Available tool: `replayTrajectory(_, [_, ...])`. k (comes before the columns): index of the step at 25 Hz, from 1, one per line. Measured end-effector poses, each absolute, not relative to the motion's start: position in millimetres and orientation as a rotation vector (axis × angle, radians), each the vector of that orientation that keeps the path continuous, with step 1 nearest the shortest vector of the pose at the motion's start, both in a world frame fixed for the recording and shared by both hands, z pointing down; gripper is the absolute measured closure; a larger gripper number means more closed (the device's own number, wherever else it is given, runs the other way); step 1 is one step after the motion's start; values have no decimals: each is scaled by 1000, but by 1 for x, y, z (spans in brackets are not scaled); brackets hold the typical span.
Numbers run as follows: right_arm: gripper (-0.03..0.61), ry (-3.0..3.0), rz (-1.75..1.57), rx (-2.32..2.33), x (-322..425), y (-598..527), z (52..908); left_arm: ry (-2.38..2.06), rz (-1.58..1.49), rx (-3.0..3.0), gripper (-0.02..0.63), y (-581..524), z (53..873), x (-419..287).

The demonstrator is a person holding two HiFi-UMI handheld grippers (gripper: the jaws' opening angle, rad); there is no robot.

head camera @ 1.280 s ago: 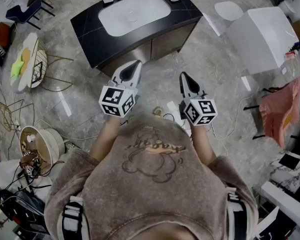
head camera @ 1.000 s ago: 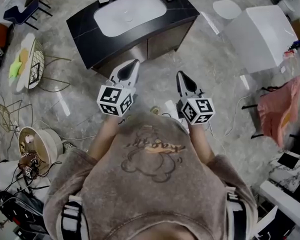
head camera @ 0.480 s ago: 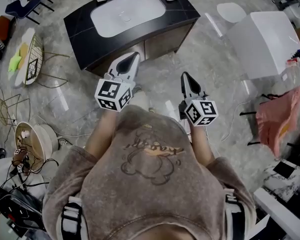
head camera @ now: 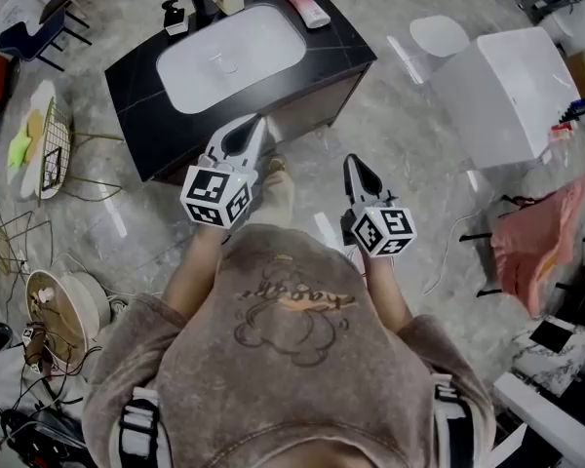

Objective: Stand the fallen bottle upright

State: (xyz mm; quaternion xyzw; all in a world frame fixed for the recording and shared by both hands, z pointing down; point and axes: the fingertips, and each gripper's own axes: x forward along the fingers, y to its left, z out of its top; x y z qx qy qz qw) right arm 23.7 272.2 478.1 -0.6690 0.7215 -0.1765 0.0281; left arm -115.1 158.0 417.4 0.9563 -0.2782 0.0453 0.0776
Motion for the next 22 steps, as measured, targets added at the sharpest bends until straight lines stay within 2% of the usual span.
replayTrajectory(22, [580, 2229, -517, -2087, 114, 47, 445, -763, 150, 2886, 595, -71, 385, -15])
